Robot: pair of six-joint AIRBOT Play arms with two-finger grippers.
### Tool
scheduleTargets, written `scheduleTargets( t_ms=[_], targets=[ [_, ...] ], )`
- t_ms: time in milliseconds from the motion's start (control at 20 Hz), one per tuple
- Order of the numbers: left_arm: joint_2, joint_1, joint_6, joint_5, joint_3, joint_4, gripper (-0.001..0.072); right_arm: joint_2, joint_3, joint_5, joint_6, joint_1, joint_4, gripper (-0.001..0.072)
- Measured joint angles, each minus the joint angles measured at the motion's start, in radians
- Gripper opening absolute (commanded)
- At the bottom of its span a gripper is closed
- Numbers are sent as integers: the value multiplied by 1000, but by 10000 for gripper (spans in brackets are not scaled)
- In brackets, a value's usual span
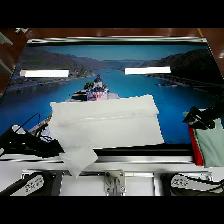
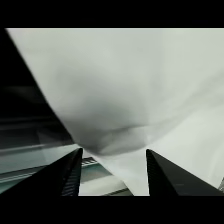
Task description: Fold the shirts.
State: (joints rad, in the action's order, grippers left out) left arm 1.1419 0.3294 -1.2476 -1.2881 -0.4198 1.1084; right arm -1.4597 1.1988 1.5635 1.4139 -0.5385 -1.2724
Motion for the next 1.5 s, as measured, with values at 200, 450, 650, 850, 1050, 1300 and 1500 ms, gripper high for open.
scheduleTargets(
  t_ms=[200, 450, 650, 850, 1050, 1300, 1500],
  targets=[
    [1, -40, 3, 22, 10, -20, 455, 0, 0, -2, 12, 0, -1, 516],
    [10, -119, -26, 82, 37, -34, 77, 0, 0, -7, 22, 0, 0, 516],
    [15, -143, -41, 105, 47, -42, 42, 0, -10, -8, 26, 0, 0, 669],
    [11, -150, -47, 109, 37, -35, 42, 0, -115, 0, -24, 0, 39, 669],
    [-2, -152, -46, 87, 24, -23, 42, 0, -278, -50, -69, 0, 86, 668],
    [-55, -152, -45, 49, 16, -29, 42, -6, -387, -138, -101, 0, 146, 639],
    [-90, -152, -45, 37, 11, -31, 42, -14, -410, -174, -119, 18, 201, 638]
  ],
)
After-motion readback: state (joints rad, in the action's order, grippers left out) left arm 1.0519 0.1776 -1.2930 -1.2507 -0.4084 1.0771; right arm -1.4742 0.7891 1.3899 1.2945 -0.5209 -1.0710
